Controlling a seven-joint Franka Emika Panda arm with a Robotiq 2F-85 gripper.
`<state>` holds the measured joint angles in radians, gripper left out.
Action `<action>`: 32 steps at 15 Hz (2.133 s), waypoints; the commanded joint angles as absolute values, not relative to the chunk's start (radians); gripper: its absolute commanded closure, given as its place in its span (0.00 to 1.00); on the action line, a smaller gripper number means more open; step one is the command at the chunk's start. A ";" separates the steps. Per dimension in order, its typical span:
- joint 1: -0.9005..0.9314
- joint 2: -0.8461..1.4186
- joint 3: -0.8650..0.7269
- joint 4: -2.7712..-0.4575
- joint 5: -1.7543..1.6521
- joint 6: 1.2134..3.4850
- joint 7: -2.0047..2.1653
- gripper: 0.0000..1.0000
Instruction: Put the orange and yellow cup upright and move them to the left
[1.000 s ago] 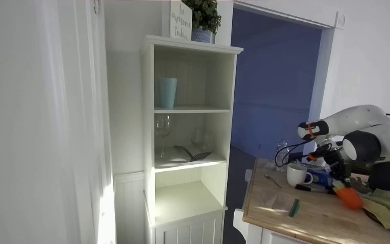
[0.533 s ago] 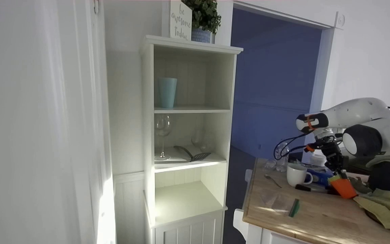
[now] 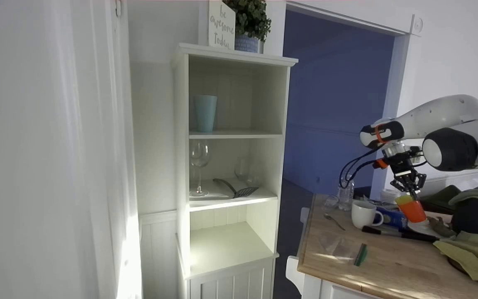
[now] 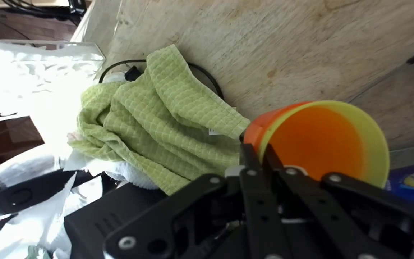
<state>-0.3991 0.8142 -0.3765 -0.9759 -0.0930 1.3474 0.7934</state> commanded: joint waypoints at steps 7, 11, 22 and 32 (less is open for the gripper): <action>-0.368 0.417 -0.352 -1.469 -0.134 1.384 0.317 0.98; -0.391 0.518 -0.358 -1.318 -0.102 1.342 0.386 0.93; -0.311 0.412 -0.261 -1.544 -0.068 1.694 0.200 0.98; -0.285 0.417 -0.146 -1.653 0.121 1.869 0.020 0.98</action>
<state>-0.2922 0.4368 -0.1618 -1.6077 0.0617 1.8241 0.0550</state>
